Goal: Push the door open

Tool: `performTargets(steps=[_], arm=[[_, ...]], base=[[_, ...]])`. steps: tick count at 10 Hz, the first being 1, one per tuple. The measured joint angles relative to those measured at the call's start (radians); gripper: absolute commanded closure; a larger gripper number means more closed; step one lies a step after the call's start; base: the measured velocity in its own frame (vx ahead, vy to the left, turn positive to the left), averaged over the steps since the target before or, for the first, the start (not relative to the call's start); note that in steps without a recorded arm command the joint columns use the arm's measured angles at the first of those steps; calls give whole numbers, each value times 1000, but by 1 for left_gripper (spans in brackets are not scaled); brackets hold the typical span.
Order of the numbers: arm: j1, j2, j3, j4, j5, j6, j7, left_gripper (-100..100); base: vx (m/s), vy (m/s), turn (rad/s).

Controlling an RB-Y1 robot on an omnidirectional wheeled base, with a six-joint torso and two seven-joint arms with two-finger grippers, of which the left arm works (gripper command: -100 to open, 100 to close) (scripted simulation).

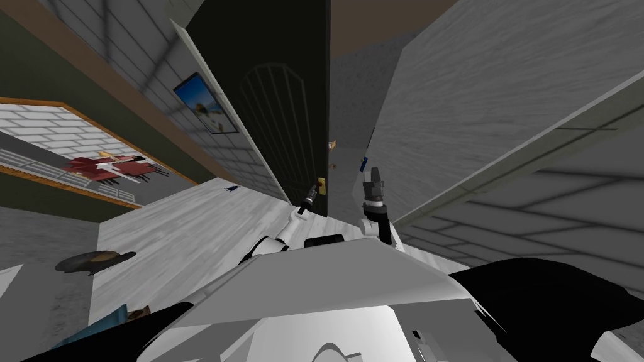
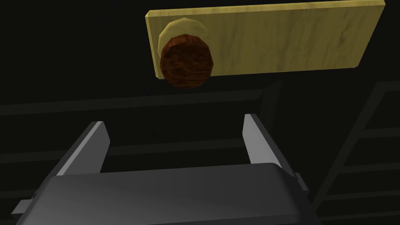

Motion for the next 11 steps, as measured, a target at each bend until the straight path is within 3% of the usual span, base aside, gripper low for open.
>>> performTargets(steps=[2, 4, 5, 11], arm=[[0, -3, 5, 7, 1, -4, -4, -100], [-4, -18, 11, 18, 3, -11, -7, -100], [-5, -19, 12, 20, 3, -12, -8, 100], [-10, -18, 12, 16, 3, -11, -8, 100]], base=[[180, -97, -23], [115, -63, -13], [-9, 5, 4], [8, -6, 1]])
